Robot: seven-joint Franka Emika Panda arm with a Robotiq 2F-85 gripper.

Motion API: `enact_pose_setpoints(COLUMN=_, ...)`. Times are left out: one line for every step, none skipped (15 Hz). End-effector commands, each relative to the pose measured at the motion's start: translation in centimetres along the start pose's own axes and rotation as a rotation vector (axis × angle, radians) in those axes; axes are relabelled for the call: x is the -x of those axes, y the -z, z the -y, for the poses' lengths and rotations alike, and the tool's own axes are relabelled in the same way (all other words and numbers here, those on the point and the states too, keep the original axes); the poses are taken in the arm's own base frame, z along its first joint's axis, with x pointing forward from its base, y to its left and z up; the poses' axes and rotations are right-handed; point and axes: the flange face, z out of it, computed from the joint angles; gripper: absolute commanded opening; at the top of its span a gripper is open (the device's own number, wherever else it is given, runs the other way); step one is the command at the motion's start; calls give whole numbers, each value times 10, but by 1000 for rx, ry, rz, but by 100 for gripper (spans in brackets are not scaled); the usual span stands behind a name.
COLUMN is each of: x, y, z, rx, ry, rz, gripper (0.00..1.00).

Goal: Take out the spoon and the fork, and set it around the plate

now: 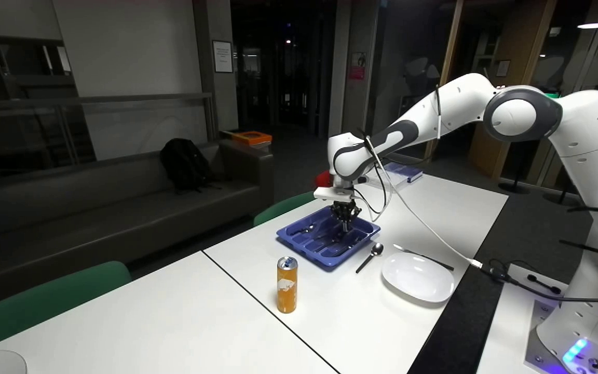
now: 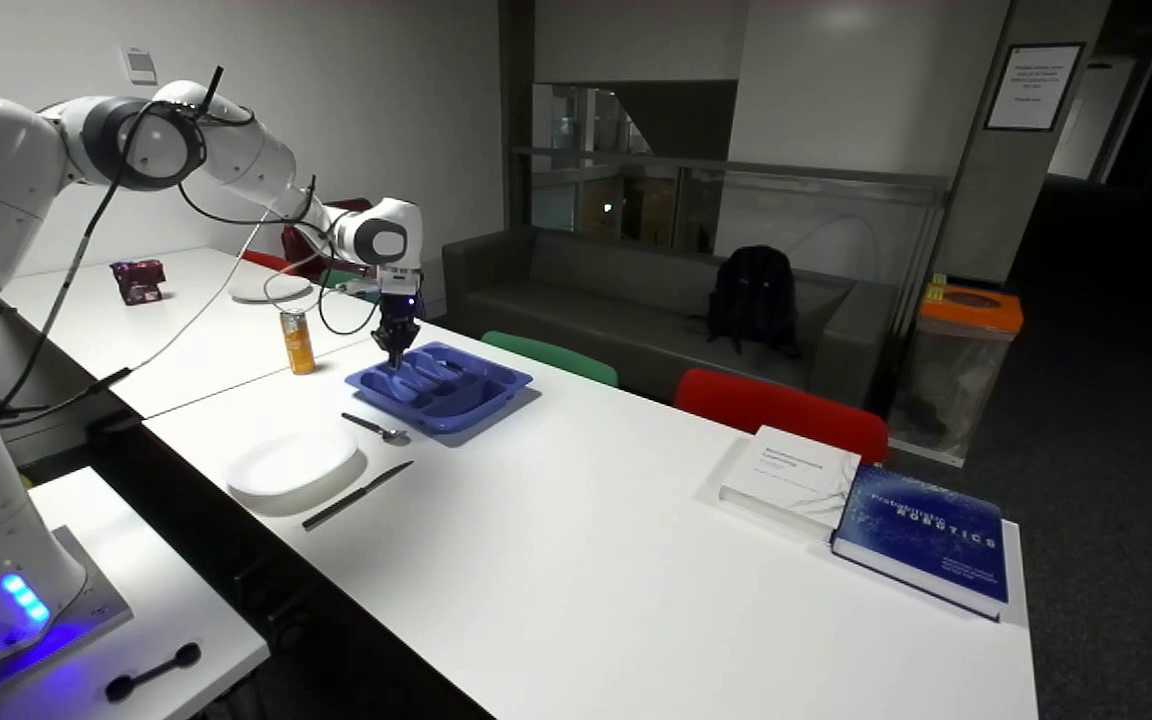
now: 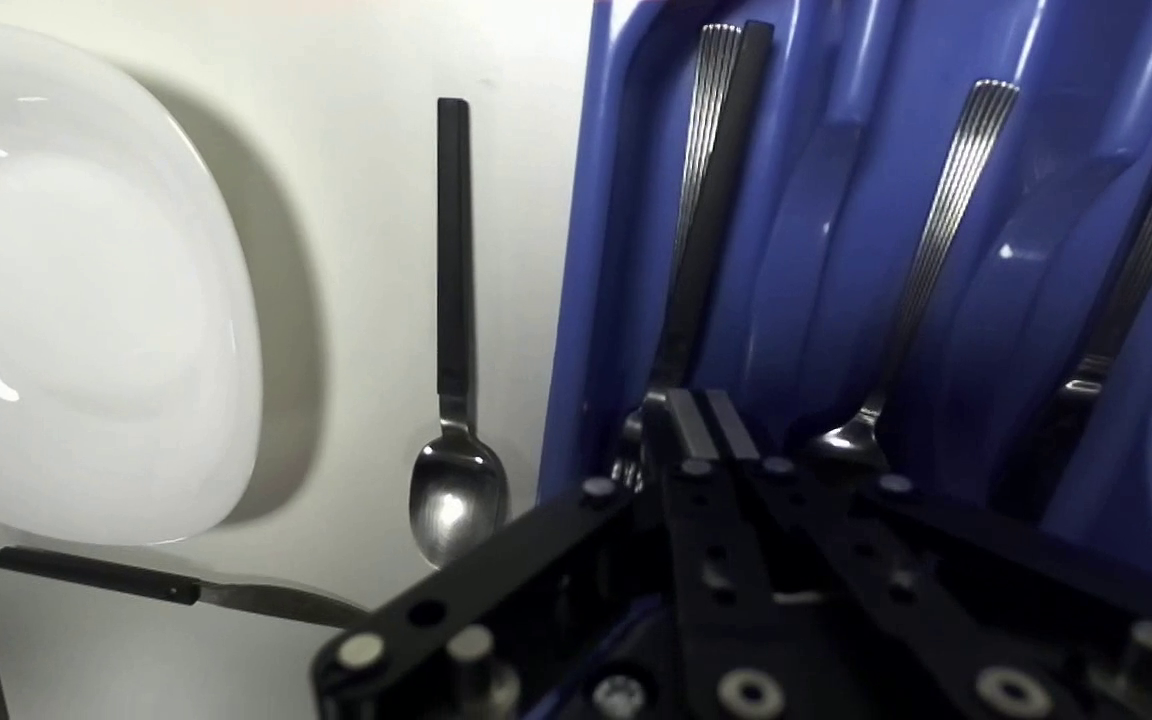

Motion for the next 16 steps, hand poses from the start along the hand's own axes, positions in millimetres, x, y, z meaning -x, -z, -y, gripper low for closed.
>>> enact_pose_setpoints(x=-6, y=3, z=4, rx=42, ry=11, rz=20, gripper=32)
enact_pose_setpoints(x=-7, y=2, z=5, rx=55, ry=8, rz=23, gripper=38)
enact_pose_setpoints(x=-9, y=0, z=6, rx=68, ry=1, rz=27, gripper=47)
enact_pose_setpoints(x=-12, y=-2, z=5, rx=98, ry=-28, rz=31, gripper=54)
enact_pose_setpoints(x=-14, y=-3, z=4, rx=128, ry=-45, rz=39, gripper=60)
enact_pose_setpoints(x=-18, y=-5, z=2, rx=146, ry=-57, rz=47, gripper=69)
enact_pose_setpoints(x=-22, y=-6, z=0, rx=165, ry=-72, rz=74, gripper=75)
enact_pose_setpoints(x=-26, y=-9, z=-1, rx=185, ry=-104, rz=100, gripper=82)
enact_pose_setpoints(x=-32, y=-11, z=-1, rx=198, ry=-122, rz=109, gripper=91)
enact_pose_setpoints(x=-38, y=-15, z=-1, rx=216, ry=-134, rz=108, gripper=97)
enact_pose_setpoints(x=-45, y=-18, z=0, rx=221, ry=-134, rz=92, gripper=100)
enact_pose_setpoints(x=-34, y=-19, z=-3, rx=197, ry=-107, rz=81, gripper=87)
enact_pose_setpoints(x=-40, y=-22, z=-3, rx=200, ry=-116, rz=79, gripper=94)
enact_pose_setpoints(x=-44, y=-24, z=-2, rx=201, ry=-121, rz=79, gripper=100)
enact_pose_setpoints(x=-45, y=-25, z=-1, rx=203, ry=-123, rz=78, gripper=100)
enact_pose_setpoints(x=-46, y=-26, z=-1, rx=204, ry=-124, rz=77, gripper=100)
